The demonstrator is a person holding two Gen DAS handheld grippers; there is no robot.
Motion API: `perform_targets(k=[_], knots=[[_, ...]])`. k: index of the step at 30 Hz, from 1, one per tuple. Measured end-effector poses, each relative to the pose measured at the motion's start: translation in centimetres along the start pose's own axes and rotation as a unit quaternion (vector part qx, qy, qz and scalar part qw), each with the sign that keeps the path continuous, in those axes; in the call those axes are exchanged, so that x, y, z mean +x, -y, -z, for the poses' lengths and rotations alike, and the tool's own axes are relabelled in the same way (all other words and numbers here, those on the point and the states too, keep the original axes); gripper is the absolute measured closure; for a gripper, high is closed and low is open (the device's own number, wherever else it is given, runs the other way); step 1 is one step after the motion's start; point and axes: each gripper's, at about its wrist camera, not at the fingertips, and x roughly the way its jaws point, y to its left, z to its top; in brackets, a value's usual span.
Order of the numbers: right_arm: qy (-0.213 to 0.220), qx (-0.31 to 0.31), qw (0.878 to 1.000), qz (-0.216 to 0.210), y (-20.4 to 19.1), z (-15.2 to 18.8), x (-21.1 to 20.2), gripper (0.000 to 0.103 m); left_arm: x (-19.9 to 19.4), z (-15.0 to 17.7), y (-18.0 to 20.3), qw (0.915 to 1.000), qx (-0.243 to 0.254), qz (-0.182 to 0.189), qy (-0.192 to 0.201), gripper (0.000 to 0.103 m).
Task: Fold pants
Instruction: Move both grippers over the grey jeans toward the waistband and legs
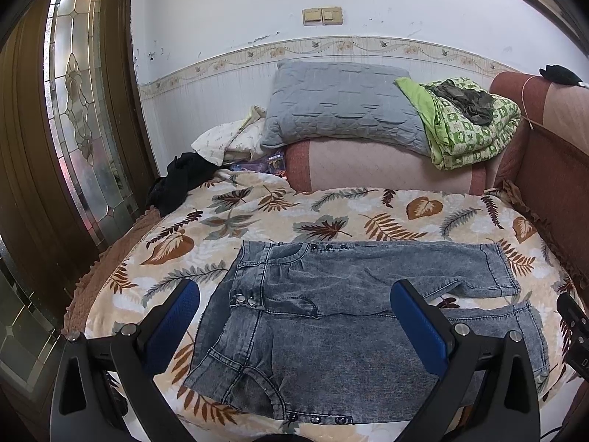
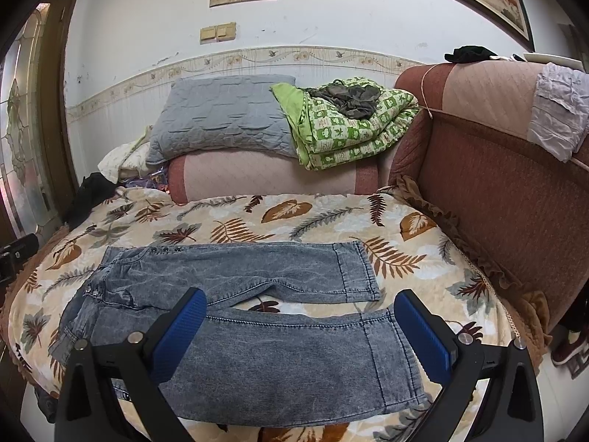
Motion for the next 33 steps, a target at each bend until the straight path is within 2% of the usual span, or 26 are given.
perform_targets(k=[17, 33], knots=[[-0.023, -0.007, 1.000, 0.005, -0.3, 0.0, 2.8, 0.000, 3.1, 0.3, -0.2, 0.9997, 0.000, -0.003, -0.022, 0.000], [-0.056, -0.011, 0.998, 0.021, -0.2, -1.2, 8.9, 0.000, 10.1, -0.1, -1.4, 0.9985, 0.001, -0.018, -0.052, 0.000]])
